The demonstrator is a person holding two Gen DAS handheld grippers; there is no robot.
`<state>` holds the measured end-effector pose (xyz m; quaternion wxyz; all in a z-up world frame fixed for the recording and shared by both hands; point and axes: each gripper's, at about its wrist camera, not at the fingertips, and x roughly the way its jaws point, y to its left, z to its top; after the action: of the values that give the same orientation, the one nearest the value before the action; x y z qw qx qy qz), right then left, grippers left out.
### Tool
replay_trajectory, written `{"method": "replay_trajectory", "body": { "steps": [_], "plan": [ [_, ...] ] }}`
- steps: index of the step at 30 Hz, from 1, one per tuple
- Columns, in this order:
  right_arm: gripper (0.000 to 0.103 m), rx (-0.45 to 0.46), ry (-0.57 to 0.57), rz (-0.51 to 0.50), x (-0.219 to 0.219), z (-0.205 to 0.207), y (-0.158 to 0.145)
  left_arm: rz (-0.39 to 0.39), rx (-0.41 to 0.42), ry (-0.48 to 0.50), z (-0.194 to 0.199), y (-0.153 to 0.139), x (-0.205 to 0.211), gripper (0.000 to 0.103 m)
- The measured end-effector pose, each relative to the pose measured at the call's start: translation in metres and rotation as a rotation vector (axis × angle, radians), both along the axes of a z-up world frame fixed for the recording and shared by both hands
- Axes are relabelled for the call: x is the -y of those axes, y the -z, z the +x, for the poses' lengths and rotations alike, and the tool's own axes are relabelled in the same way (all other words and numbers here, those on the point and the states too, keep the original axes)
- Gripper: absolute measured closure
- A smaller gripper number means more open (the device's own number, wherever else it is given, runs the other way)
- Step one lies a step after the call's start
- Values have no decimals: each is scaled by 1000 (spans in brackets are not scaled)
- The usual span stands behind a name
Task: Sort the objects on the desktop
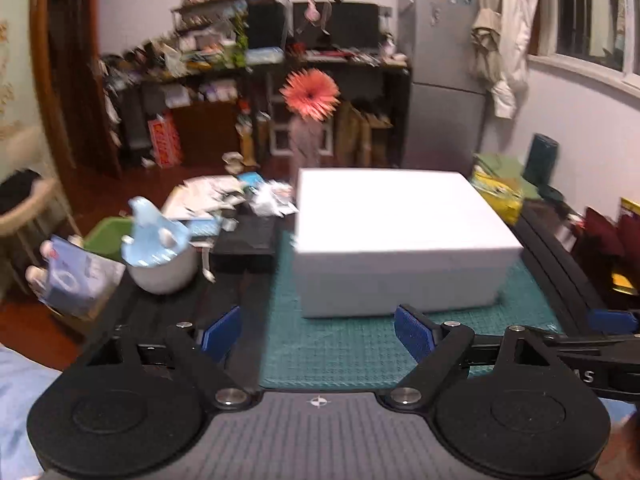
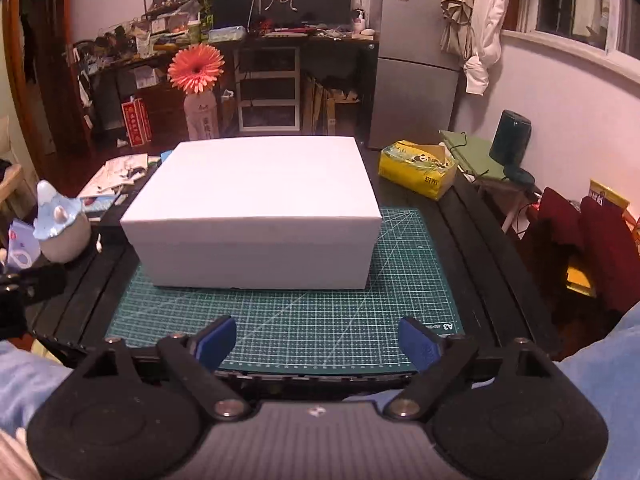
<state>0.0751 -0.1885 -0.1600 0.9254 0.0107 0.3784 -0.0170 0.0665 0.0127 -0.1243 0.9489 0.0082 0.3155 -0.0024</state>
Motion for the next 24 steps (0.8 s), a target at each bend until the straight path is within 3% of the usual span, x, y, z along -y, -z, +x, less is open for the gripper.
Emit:
{"method": "replay_trajectory", "body": {
  "steps": [4, 9, 17, 24],
  "plan": [
    [15, 10, -5, 22, -3, -5, -8, -57, -68, -27, 3, -8, -12, 19],
    [15, 21, -28, 46, -4, -15, -25, -60, -98, -57, 0, -19, -21, 20],
    [15, 65, -41, 78, -8, -28, -48, -12, -34, -103, -1, -43, -33, 20],
    [15, 71, -6, 108, 1, -30, -60, 25, 13, -143, 0, -86, -49, 20]
  ]
}}
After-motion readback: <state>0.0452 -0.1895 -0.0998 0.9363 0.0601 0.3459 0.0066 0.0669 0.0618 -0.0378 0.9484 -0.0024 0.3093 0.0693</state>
